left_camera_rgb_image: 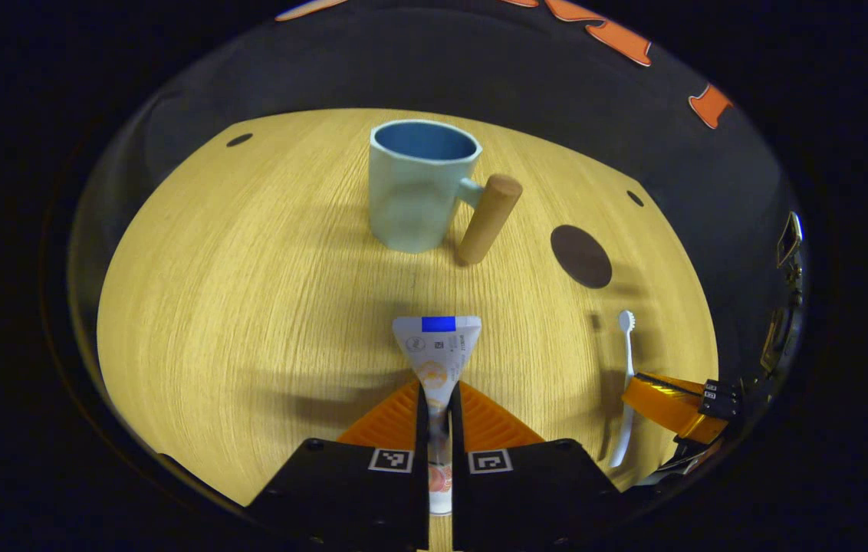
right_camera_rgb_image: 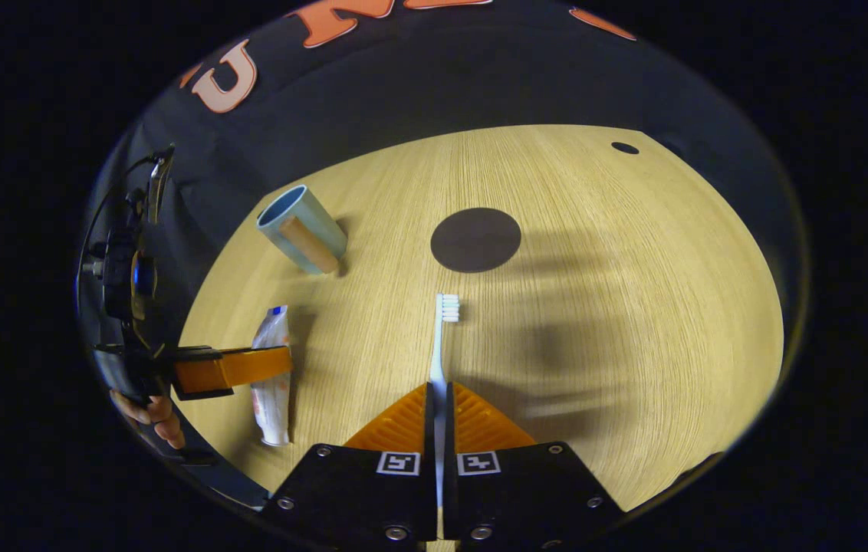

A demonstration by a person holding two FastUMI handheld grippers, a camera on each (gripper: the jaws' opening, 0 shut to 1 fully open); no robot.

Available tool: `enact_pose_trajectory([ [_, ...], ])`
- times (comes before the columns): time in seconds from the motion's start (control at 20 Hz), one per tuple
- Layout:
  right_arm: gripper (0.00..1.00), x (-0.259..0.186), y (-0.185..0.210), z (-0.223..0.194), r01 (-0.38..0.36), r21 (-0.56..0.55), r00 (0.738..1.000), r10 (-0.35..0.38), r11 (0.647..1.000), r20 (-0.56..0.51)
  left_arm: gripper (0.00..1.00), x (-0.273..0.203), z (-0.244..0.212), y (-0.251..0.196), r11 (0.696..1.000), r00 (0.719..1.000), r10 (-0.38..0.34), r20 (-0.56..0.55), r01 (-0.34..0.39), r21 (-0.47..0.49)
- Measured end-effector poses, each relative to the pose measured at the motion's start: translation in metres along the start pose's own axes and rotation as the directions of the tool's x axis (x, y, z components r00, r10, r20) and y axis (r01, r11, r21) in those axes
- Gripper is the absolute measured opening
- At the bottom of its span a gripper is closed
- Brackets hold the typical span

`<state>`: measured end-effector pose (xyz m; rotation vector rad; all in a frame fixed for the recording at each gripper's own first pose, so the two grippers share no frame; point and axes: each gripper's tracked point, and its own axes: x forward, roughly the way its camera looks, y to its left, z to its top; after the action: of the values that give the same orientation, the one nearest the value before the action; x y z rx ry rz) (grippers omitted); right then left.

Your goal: Put the toothbrush and toothpaste on the desktop into the cup, then pick up the cup and place it on the coaster on the desktop.

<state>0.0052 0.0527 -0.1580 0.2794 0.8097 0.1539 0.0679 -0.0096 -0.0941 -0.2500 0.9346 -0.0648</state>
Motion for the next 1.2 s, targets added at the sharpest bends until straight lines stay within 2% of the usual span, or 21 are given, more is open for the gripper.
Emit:
enact_pose_trajectory([
  [0.1, 0.04, 0.0, -0.005, 0.01, 0.006, -0.004, 0.998, -0.006, 1.0, 0.062, 0.12, -0.014, 0.014, -0.005, 1.0, 0.998, -0.003, 0.069, 0.001, 0.027],
  [0.25, 0.04, -0.007, -0.004, 0.018, -0.031, -0.015, 0.993, 0.033, 0.999, 0.115, 0.11, -0.024, 0.02, -0.006, 0.999, 0.991, -0.044, 0.124, 0.039, 0.037],
  [0.4, 0.04, -0.023, -0.002, 0.028, -0.061, -0.044, 0.983, 0.068, 0.997, 0.17, 0.11, -0.026, 0.033, -0.008, 0.995, 0.974, -0.085, 0.211, 0.074, 0.061],
  [0.55, 0.03, -0.035, 0.001, 0.041, -0.08, -0.077, 0.969, 0.096, 0.994, 0.227, 0.11, -0.033, 0.045, -0.004, 0.994, 0.954, -0.094, 0.285, 0.072, 0.084],
  [0.7, 0.03, -0.046, 0.006, 0.052, -0.089, -0.111, 0.952, 0.117, 0.99, 0.281, 0.11, -0.047, 0.06, -0.002, 0.992, 0.926, -0.107, 0.362, 0.078, 0.094],
  [1.0, 0.03, -0.066, 0.018, 0.079, -0.115, -0.146, 0.909, 0.163, 0.983, 0.384, 0.11, -0.09, 0.097, 0.019, 0.993, 0.852, -0.102, 0.513, 0.057, 0.103],
  [1.2, 0.03, -0.073, 0.018, 0.091, -0.077, -0.198, 0.878, 0.161, 0.977, 0.451, 0.11, -0.101, 0.118, 0.034, 0.995, 0.821, -0.086, 0.564, 0.042, 0.091],
])
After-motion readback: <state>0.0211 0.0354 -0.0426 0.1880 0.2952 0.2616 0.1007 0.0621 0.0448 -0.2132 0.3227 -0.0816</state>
